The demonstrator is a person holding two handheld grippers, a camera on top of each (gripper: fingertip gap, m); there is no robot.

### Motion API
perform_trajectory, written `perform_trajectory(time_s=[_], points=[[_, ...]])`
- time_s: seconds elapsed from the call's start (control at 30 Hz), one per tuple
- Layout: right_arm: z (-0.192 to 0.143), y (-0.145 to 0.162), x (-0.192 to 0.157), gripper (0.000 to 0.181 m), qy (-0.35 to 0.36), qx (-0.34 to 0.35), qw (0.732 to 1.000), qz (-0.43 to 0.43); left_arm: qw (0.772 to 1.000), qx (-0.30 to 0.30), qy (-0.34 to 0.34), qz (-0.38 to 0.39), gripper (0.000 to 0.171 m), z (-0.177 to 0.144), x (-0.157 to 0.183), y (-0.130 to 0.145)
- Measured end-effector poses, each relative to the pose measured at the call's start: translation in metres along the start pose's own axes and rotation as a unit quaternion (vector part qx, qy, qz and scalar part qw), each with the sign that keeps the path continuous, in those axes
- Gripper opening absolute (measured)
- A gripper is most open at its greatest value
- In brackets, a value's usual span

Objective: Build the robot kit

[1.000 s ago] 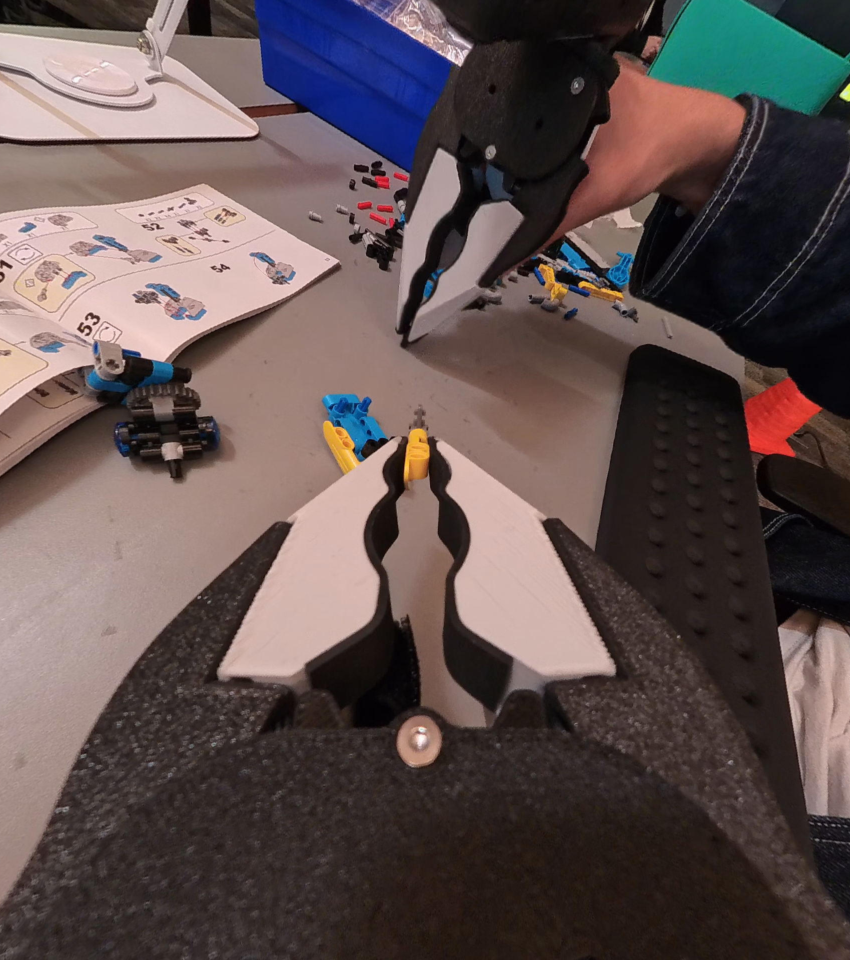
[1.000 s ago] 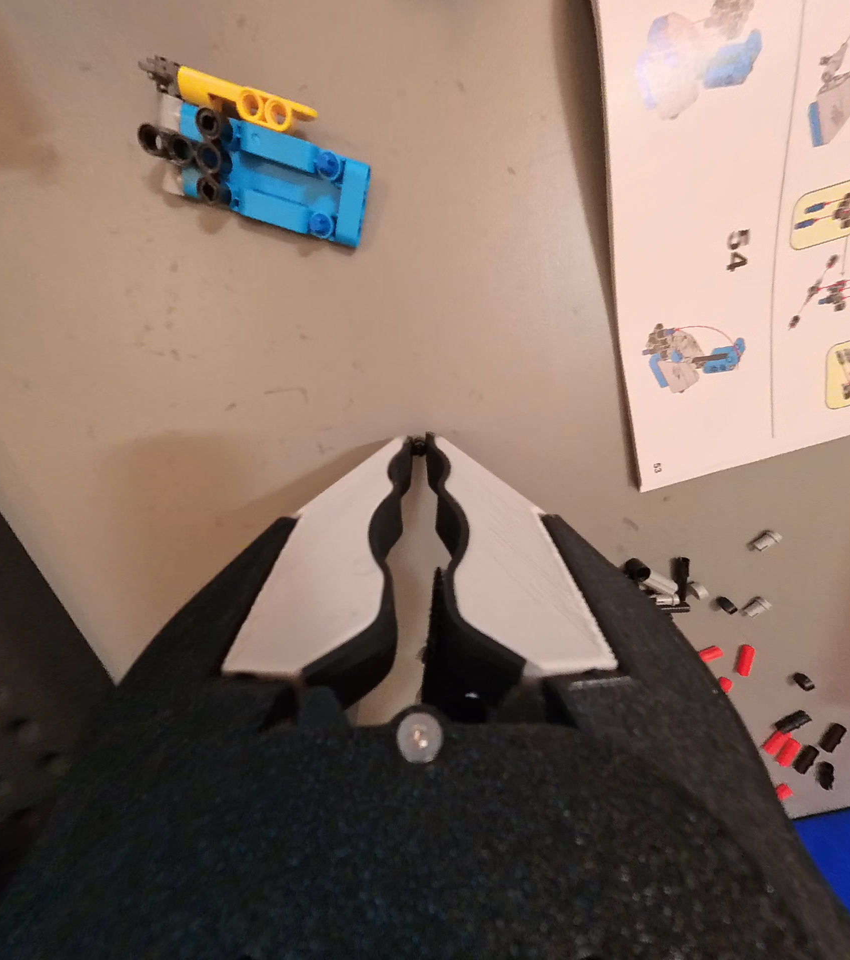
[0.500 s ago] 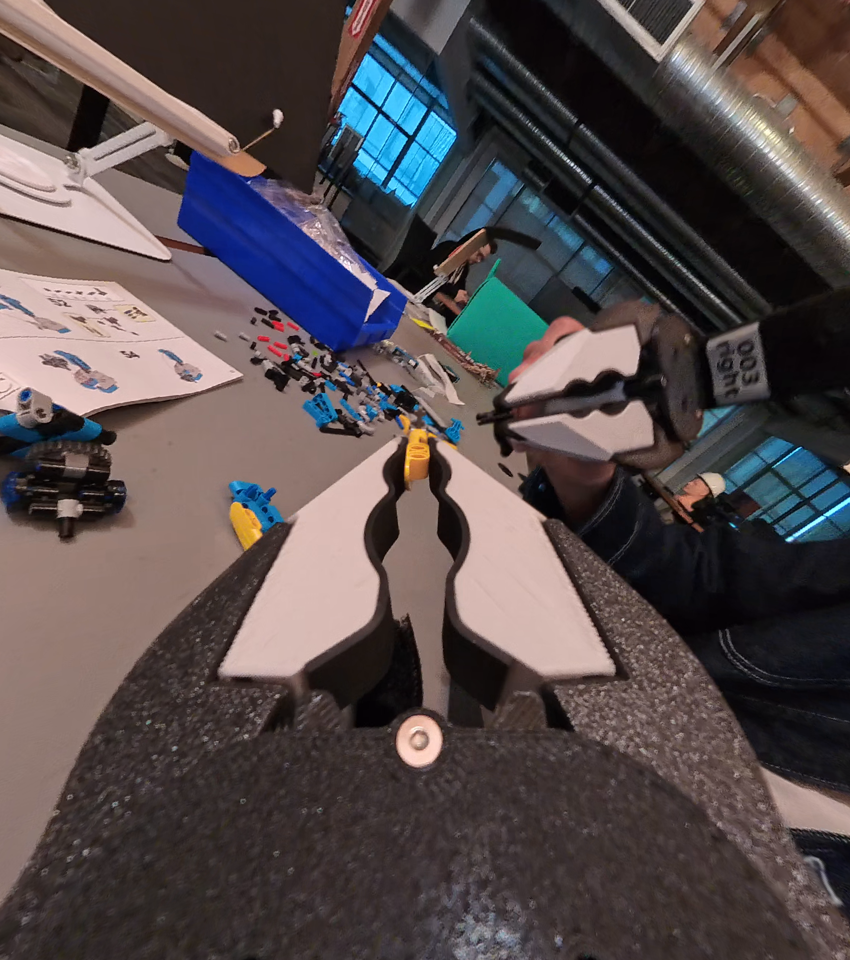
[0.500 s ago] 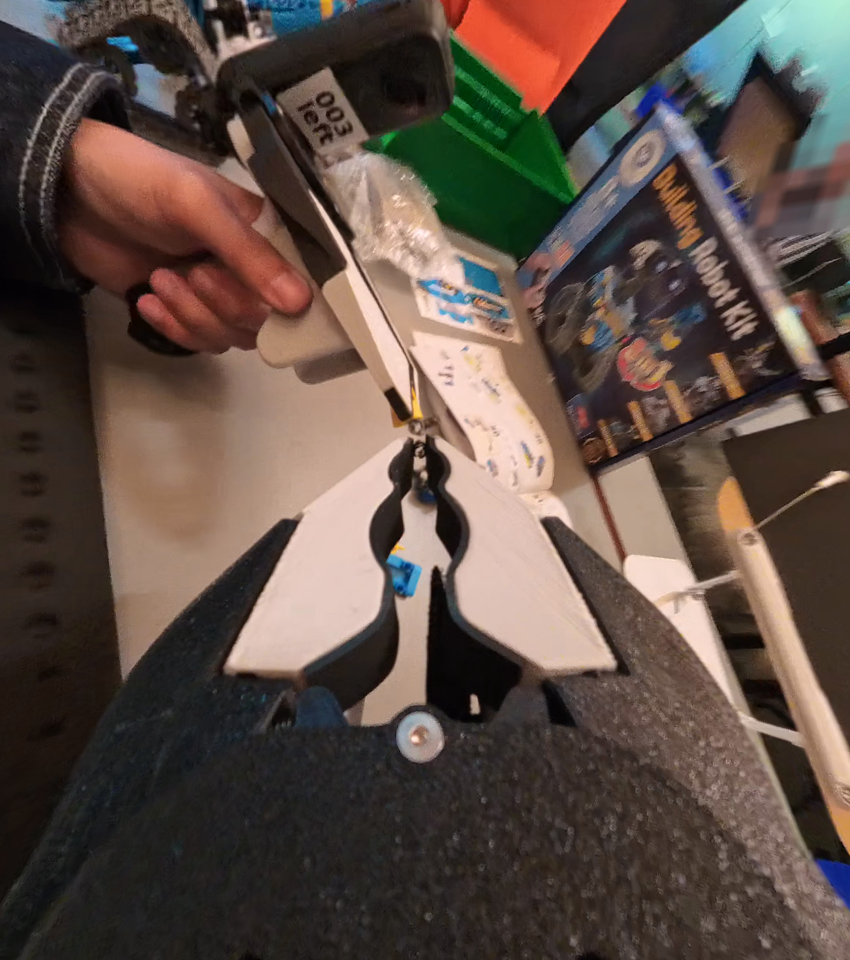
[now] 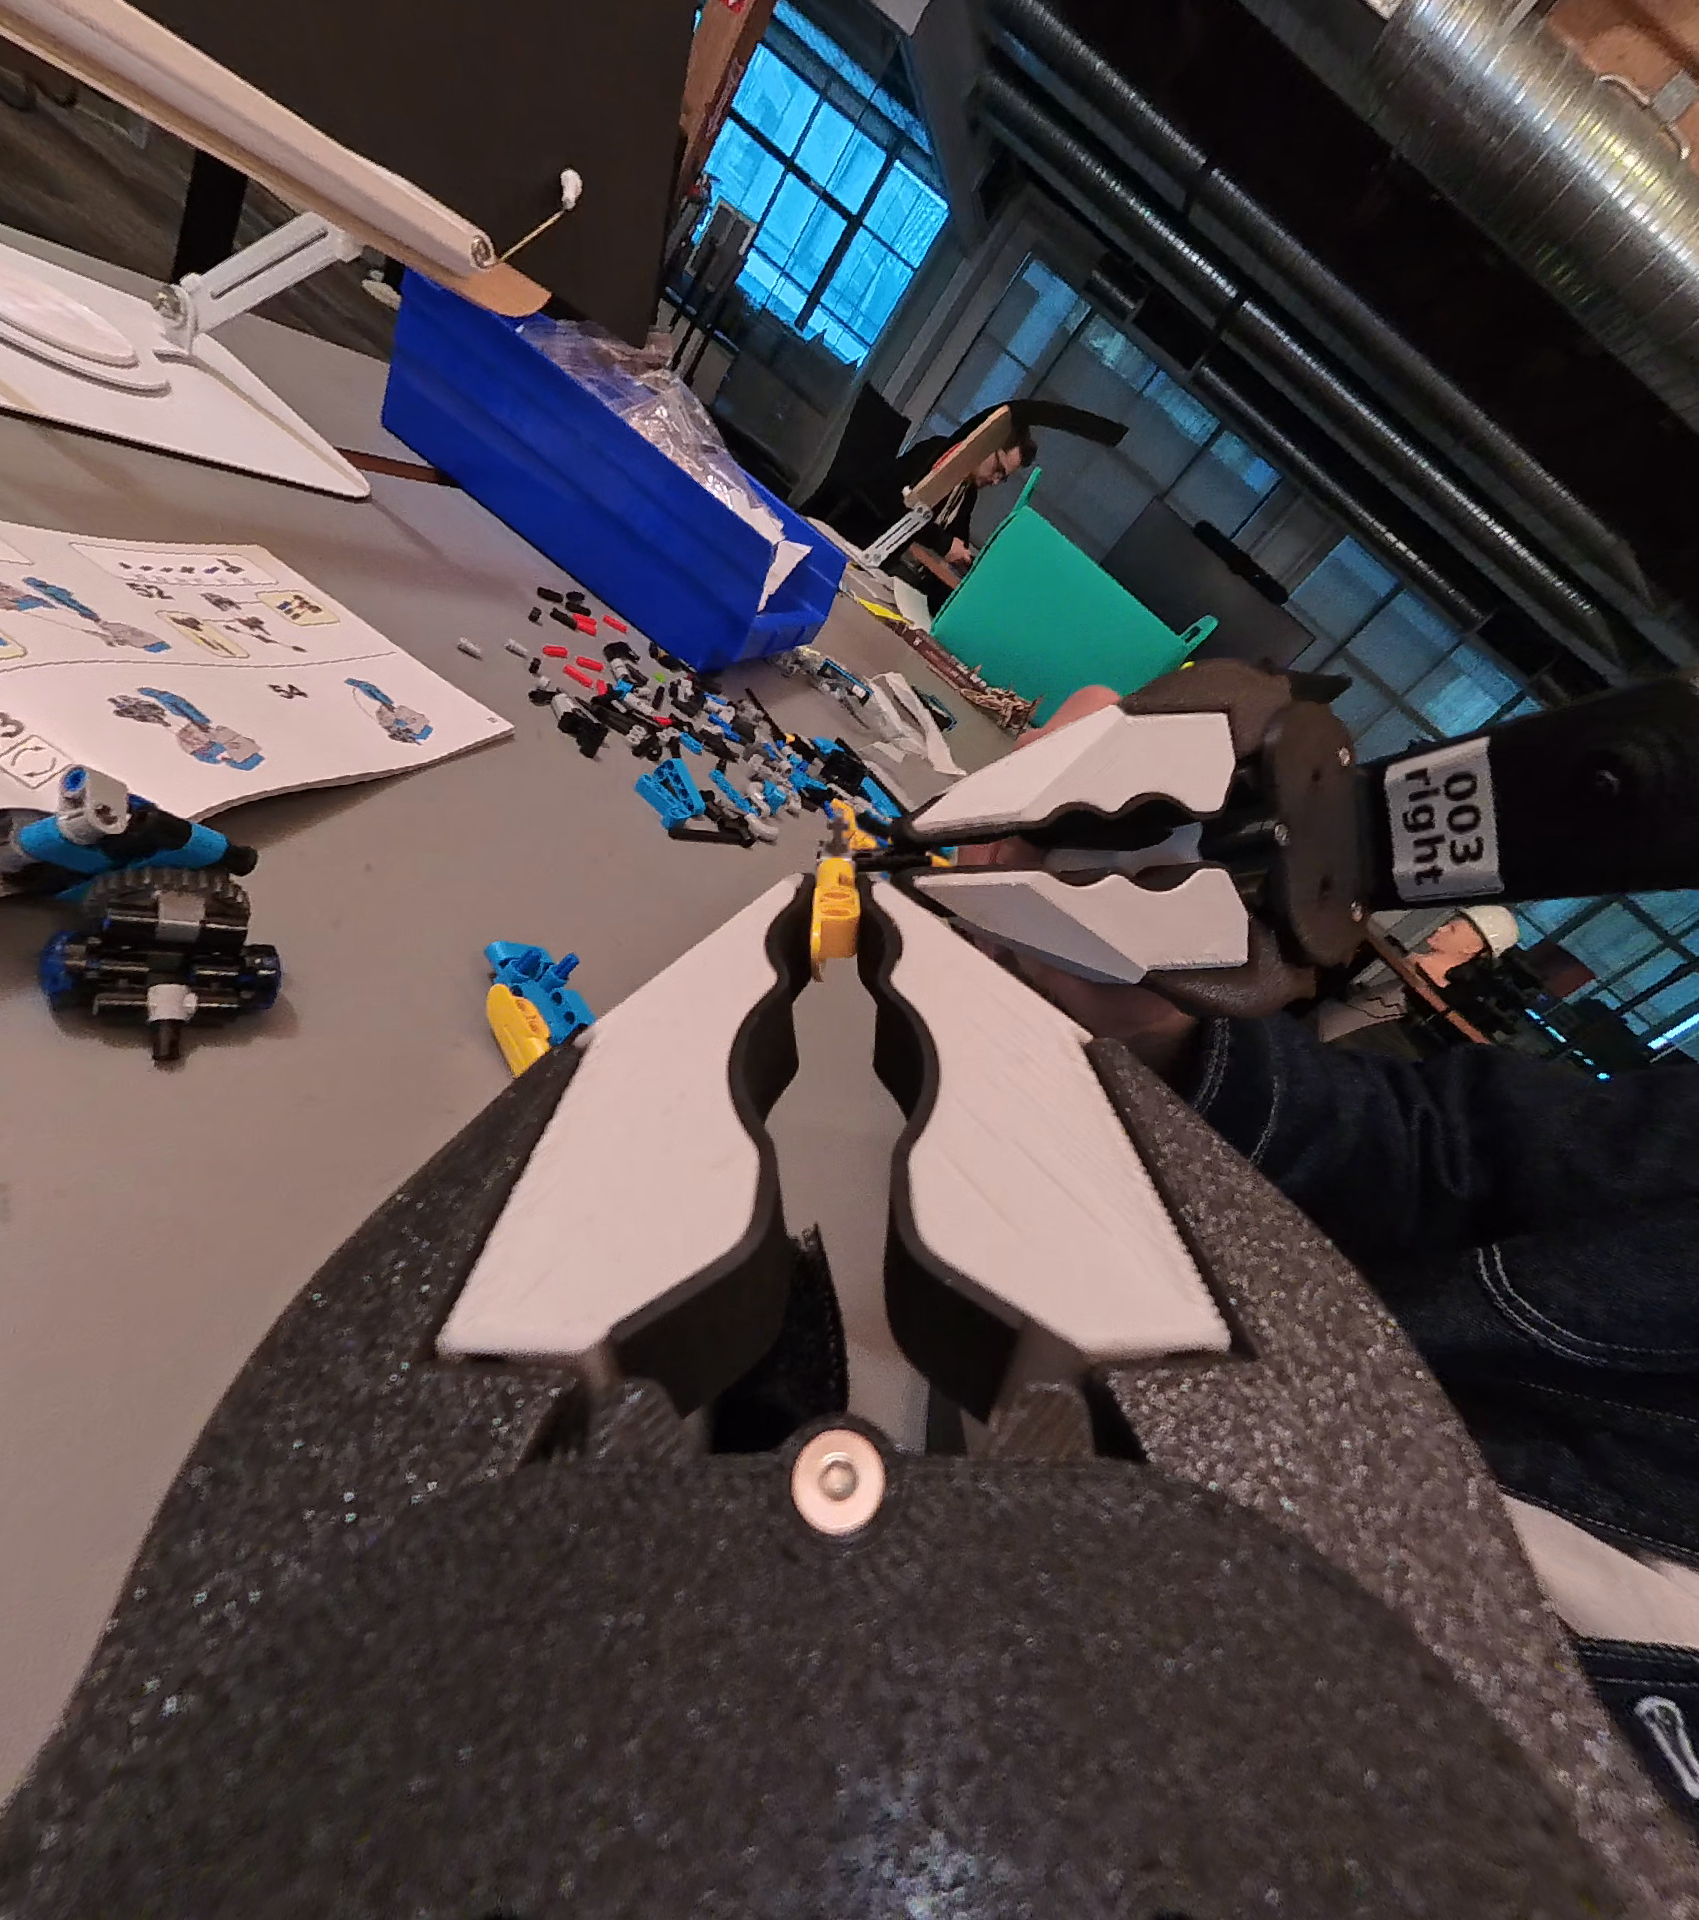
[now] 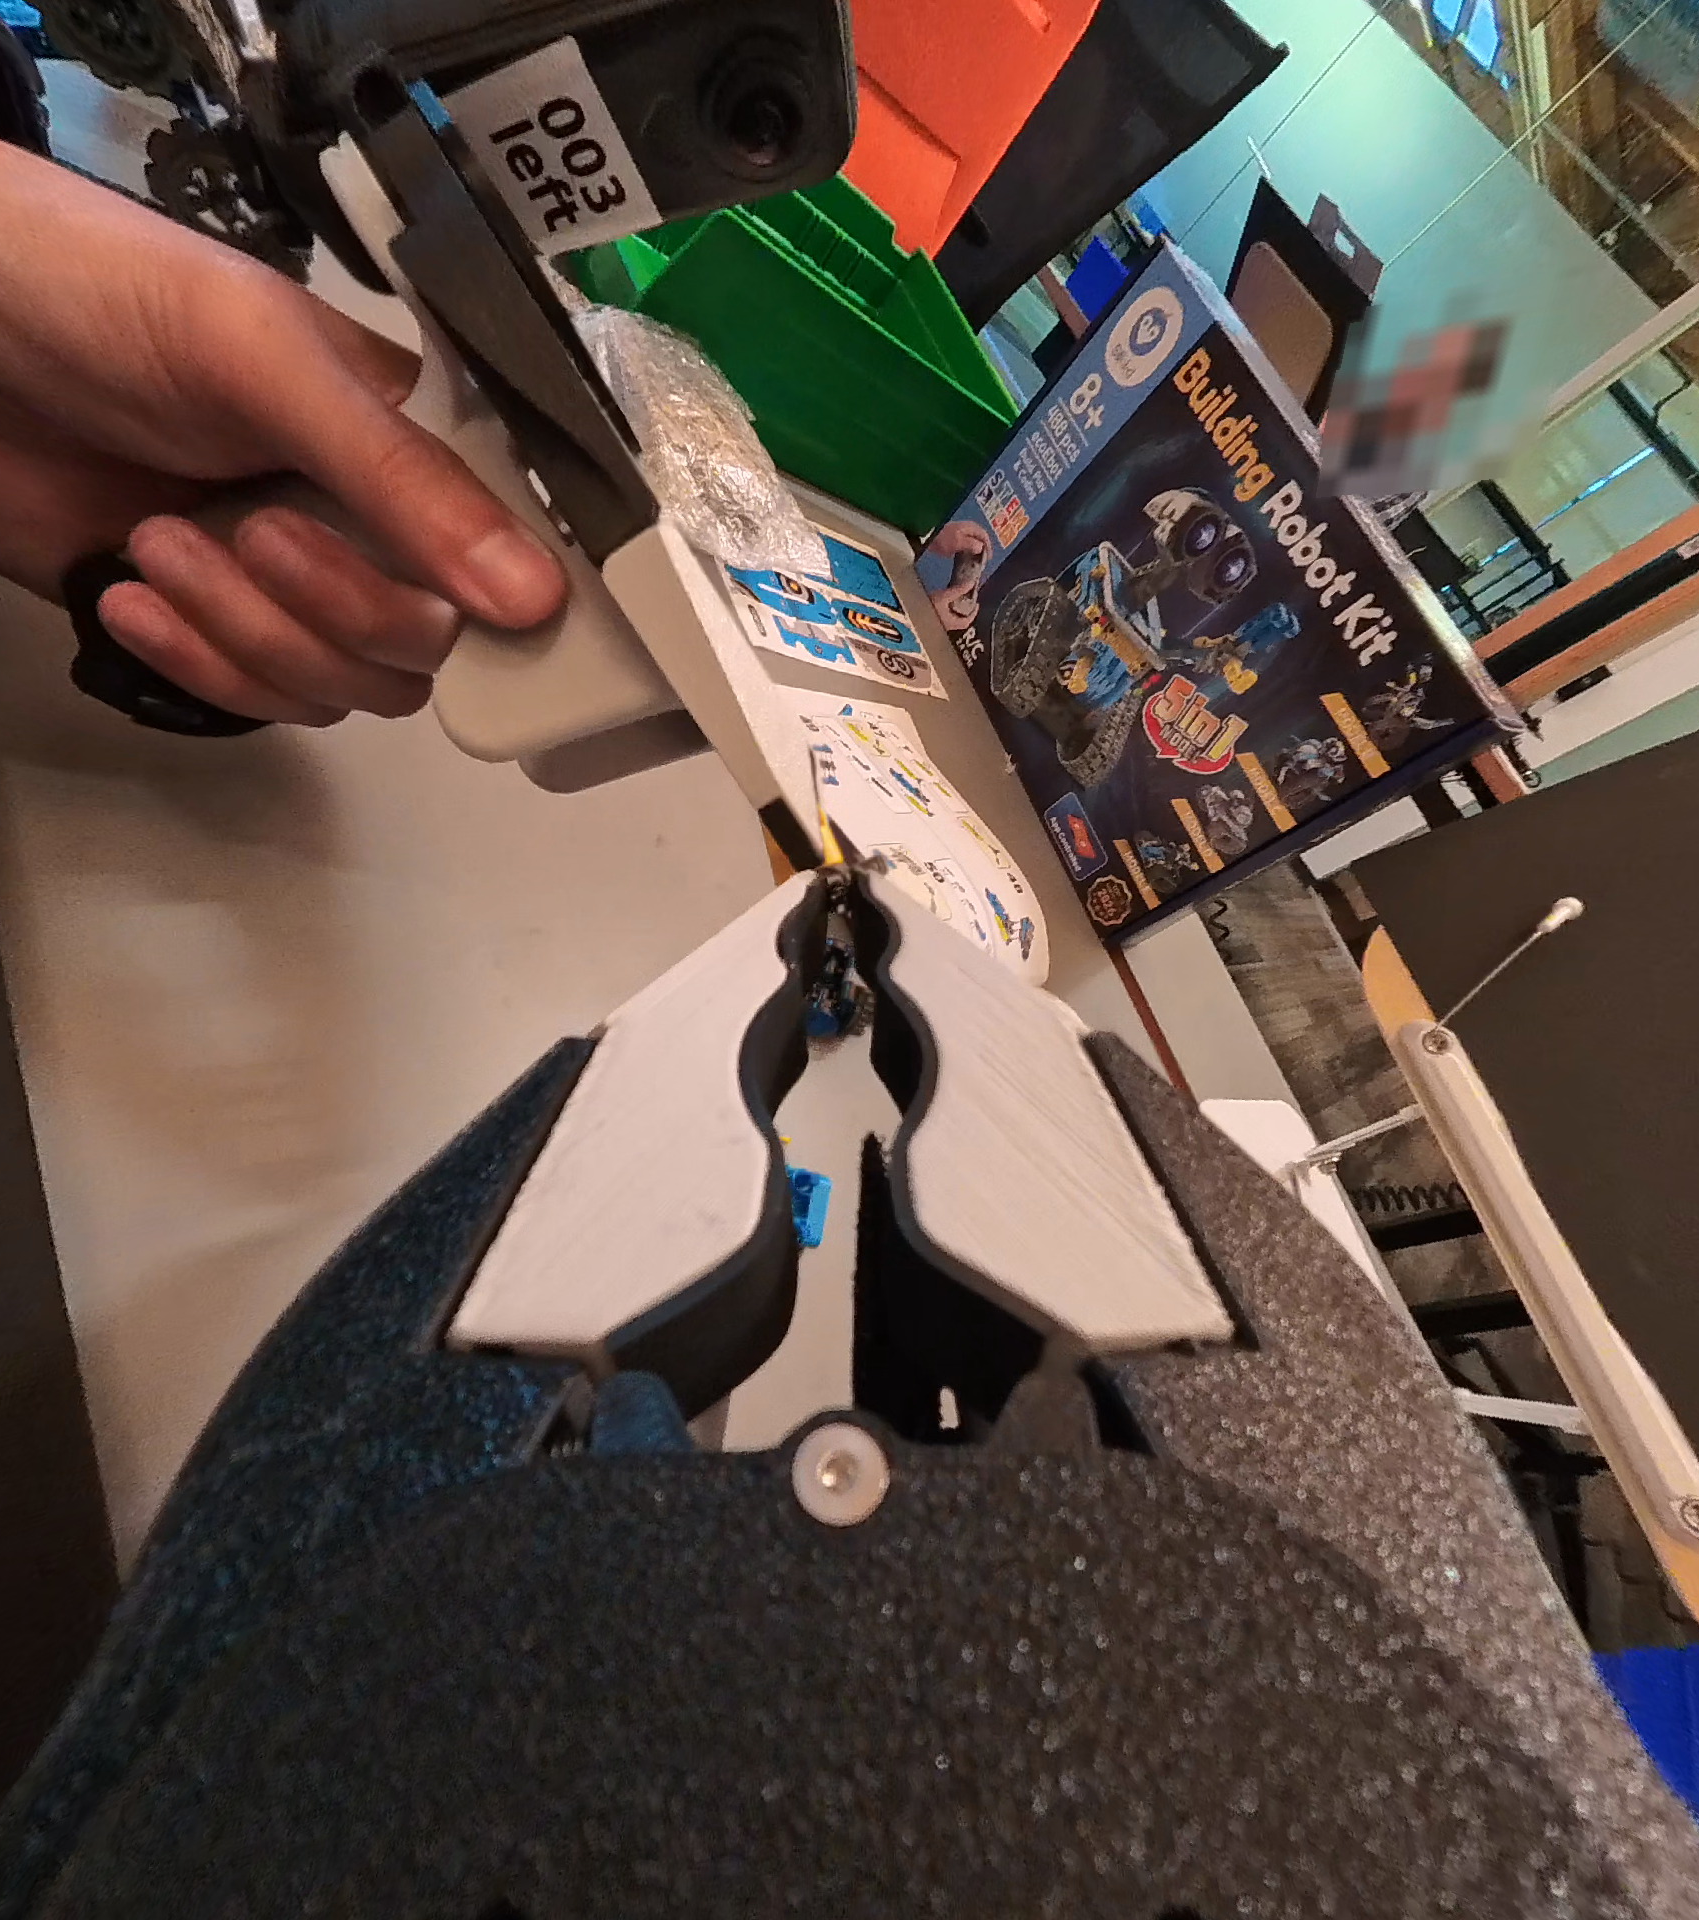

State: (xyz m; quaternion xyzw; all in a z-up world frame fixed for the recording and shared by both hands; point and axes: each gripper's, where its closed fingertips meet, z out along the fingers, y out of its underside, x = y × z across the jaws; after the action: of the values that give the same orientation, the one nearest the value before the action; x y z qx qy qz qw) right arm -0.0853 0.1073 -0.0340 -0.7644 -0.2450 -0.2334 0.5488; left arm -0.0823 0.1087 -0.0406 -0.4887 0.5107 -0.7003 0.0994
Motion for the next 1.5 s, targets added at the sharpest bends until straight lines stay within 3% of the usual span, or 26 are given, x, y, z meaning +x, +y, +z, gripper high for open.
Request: perform_trajectory(time_s=[0.27,1.37,1.5], points=[[-0.002,-0.005,0.001,0.003,0.031,0.008,0.999,-0.032,1.000,0.008,0.003,0.001,0.007,0.000,0.003,-0.003],[0.006,0.008,-0.006,0.003,0.013,-0.014,0.999,-0.029,1.000,-0.018,-0.016,-0.014,0.007,0.001,-0.008,0.007],[0.007,0.012,-0.009,0.003,0.015,-0.030,0.998,-0.059,0.999,-0.028,-0.032,0.007,0.007,0.002,-0.010,0.010]])
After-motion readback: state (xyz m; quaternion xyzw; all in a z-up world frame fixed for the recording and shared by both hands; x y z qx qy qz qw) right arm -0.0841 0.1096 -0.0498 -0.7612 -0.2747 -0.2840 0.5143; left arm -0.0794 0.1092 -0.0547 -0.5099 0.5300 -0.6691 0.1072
